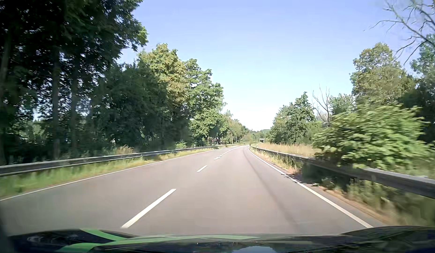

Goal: Follow the waypoints while adhering to traffic rules and regulations

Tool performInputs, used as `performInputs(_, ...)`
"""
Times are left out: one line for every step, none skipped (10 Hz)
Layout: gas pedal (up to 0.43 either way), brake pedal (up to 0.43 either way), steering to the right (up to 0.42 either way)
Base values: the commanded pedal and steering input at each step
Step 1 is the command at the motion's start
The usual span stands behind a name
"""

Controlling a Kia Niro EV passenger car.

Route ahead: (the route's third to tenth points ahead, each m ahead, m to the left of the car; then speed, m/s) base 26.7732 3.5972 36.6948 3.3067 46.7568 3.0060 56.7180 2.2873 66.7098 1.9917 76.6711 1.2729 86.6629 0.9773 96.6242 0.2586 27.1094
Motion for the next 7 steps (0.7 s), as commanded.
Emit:
performInputs(0.24, 0.0, 0.003)
performInputs(0.24, 0.0, 0.002)
performInputs(0.24, 0.0, 0.002)
performInputs(0.24, 0.0, 0.002)
performInputs(0.24, 0.0, 0.003)
performInputs(0.24, 0.0, 0.002)
performInputs(0.228, 0.0, 0.003)
